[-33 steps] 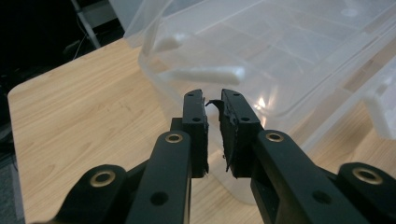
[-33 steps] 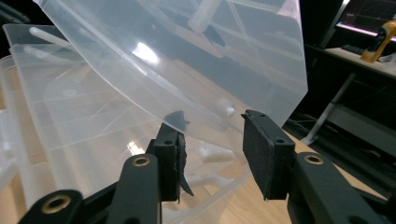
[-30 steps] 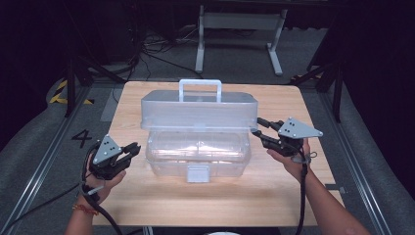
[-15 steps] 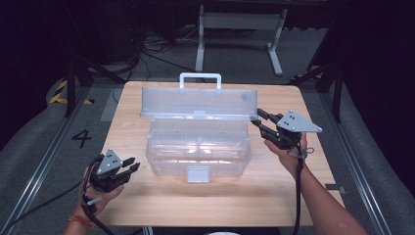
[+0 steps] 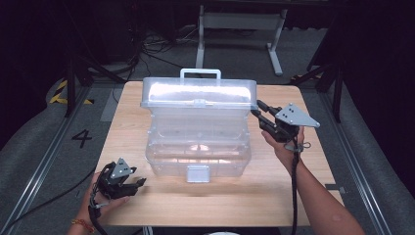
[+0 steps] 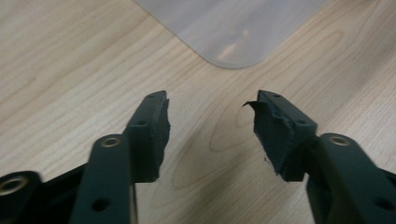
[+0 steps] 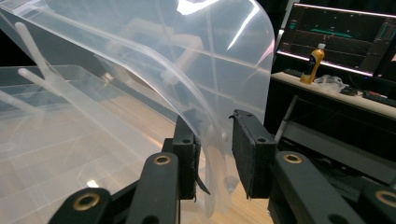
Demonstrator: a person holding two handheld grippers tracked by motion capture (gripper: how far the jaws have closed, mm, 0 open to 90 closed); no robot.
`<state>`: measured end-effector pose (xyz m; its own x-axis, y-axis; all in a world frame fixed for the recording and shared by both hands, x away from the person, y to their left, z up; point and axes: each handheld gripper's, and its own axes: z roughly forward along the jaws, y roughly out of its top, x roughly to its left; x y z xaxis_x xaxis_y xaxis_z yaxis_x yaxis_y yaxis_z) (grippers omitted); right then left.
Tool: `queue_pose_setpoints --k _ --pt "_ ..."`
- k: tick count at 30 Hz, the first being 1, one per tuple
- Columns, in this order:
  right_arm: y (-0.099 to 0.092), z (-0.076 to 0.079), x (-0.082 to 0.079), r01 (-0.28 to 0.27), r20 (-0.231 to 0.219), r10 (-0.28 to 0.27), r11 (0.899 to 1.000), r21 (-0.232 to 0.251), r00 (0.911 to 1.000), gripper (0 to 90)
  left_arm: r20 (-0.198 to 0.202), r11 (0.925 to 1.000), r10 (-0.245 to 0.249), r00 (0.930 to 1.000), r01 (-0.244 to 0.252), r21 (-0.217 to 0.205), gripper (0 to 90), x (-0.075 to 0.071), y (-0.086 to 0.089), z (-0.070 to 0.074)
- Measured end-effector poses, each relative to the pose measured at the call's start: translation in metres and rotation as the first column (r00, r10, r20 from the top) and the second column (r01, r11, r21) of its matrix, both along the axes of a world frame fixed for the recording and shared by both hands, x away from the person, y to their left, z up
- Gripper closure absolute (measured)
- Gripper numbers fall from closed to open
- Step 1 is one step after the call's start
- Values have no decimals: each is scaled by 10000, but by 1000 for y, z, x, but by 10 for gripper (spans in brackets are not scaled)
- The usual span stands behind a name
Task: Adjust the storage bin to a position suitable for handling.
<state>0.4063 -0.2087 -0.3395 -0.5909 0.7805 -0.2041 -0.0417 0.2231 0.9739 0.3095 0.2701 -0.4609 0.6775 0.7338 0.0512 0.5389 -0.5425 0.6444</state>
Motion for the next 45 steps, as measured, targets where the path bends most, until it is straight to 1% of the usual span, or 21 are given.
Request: queue_pose_setpoints --k 2,3,4,6,7,8,10,11,12,13,14,15,19,21,22,23,29,33,36,41,45 --pt "1 1 2 90 -3 -90 9999 46 10000 728 -139 10000 -4 9999 3 -78 401 1 1 -3" --pt "2 3 3 166 58 -166 9999 22 9998 730 -122 10000 -38 9999 37 -44 387 1 2 -3" --pt "2 3 4 191 73 -191 9998 -13 9998 733 -168 9999 36 9999 -38 -132 378 1 2 -6" --pt "3 5 6 261 83 -261 9996 -48 9996 736 -289 9999 19 9996 -24 -156 349 4 3 -11" --pt "3 5 7 304 114 -303 9995 -34 9995 738 -356 9991 124 9993 -139 -413 325 4 4 -13" --pt "4 6 7 333 114 -332 9994 -67 9994 740 -370 9983 108 9993 -129 -564 312 6 6 -14" --pt "5 8 9 459 120 -458 9989 -114 9989 749 -251 9979 172 9995 -187 -616 303 7 9 -15" --pt "5 9 10 578 148 -575 9981 -198 9982 754 -235 9981 110 9997 -124 -607 292 8 9 -15" --pt "7 10 10 655 148 -651 9975 -266 9978 756 -93 9980 65 9999 -71 -626 274 9 10 -16" --pt "8 11 11 736 178 -730 9967 -356 9972 760 -119 9971 65 9999 -74 -762 248 9 11 -18" --pt "9 12 12 800 214 -792 9960 -401 9966 761 38 9966 -71 10000 74 -822 227 10 13 -20" --pt "9 14 14 810 186 -803 9959 -414 9966 762 5 9960 -61 10000 61 -897 214 10 14 -20" --pt "8 16 17 843 149 -838 9958 -369 9964 782 2 9964 -87 10000 87 -841 200 11 14 -20" --pt "9 18 20 941 215 -930 9941 -539 9954 787 16 9965 -74 10000 75 -828 200 11 14 -20" --pt "9 19 21 951 189 -942 9940 -540 9954 789 1 9963 -89 10000 89 -852 200 11 14 -20" --pt "10 21 24 1005 116 -1001 9937 -499 9949 793 25 9967 -125 9999 127 -806 198 12 14 -20" --pt "12 24 33 1173 71 -1171 9923 -402 9931 805 23 9967 -123 9999 125 -806 198 12 14 -20" --pt "11 26 39 1196 -61 -1198 9925 -252 9928 813 31 9969 -87 10000 89 -782 197 12 14 -20" --pt "11 28 43 1201 -174 -1205 9924 -265 9926 817 3 9966 -77 10000 77 -823 197 11 14 -20" --pt "13 33 51 1263 -280 -1276 9911 -427 9914 822 6 9966 -81 10000 82 -817 197 11 14 -20" --pt "11 34 58 1200 -438 -1213 9923 -324 9916 827 59 9969 -118 9999 122 -783 197 12 15 -20"
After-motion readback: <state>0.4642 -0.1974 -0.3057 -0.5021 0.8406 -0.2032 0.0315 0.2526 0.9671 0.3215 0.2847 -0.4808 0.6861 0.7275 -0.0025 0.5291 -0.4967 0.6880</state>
